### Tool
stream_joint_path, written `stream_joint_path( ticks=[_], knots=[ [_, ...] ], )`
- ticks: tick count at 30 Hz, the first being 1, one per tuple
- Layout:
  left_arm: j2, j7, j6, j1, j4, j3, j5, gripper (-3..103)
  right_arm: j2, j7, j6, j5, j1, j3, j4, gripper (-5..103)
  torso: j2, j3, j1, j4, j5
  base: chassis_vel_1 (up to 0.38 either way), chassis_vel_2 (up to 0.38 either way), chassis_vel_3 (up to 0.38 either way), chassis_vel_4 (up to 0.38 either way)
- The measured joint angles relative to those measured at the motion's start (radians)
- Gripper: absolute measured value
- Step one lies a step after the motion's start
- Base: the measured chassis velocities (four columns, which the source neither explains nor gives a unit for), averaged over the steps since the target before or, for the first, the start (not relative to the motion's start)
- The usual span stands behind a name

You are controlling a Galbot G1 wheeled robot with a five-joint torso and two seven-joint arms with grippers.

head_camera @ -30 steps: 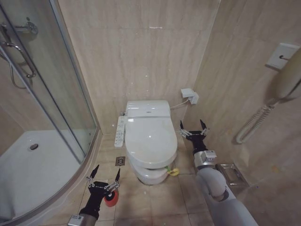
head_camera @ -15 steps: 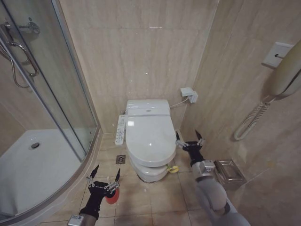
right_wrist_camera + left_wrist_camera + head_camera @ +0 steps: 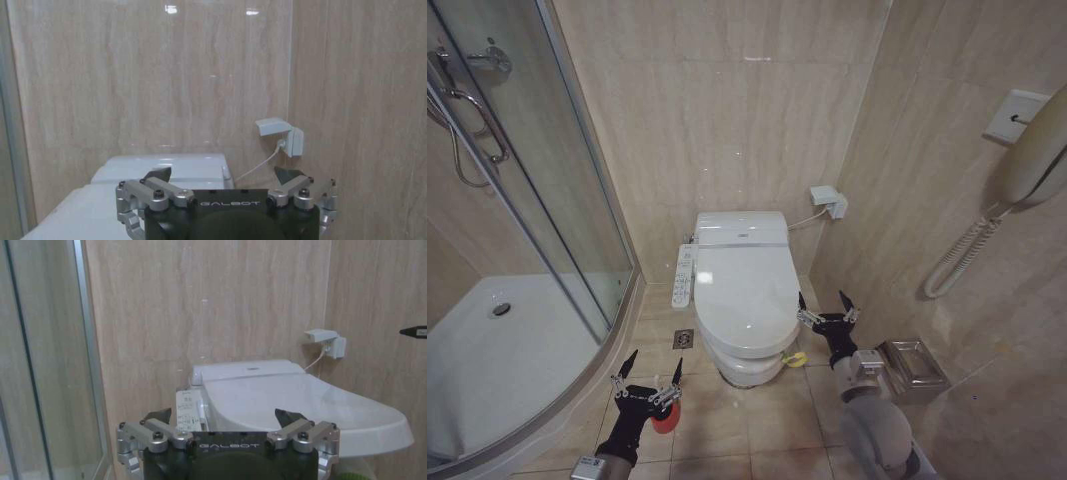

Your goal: Open the toilet lid, clean the toilet bowl with a toilet brush, close the toilet lid, and flush.

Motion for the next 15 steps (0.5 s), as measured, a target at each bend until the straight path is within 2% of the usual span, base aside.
stream_joint_path(
  ticks=[15],
  knots=[
    [0.0, 0.0, 0.0, 0.0, 0.0, 0.0, 0.0, 100, 0.056, -0.02, 0.058, -0.095, -0.106, -0.008, 0.071, 100, 0.0, 0.0, 0.0, 0.0, 0.0, 0.0, 0.0, 0.0, 0.0]
  ],
)
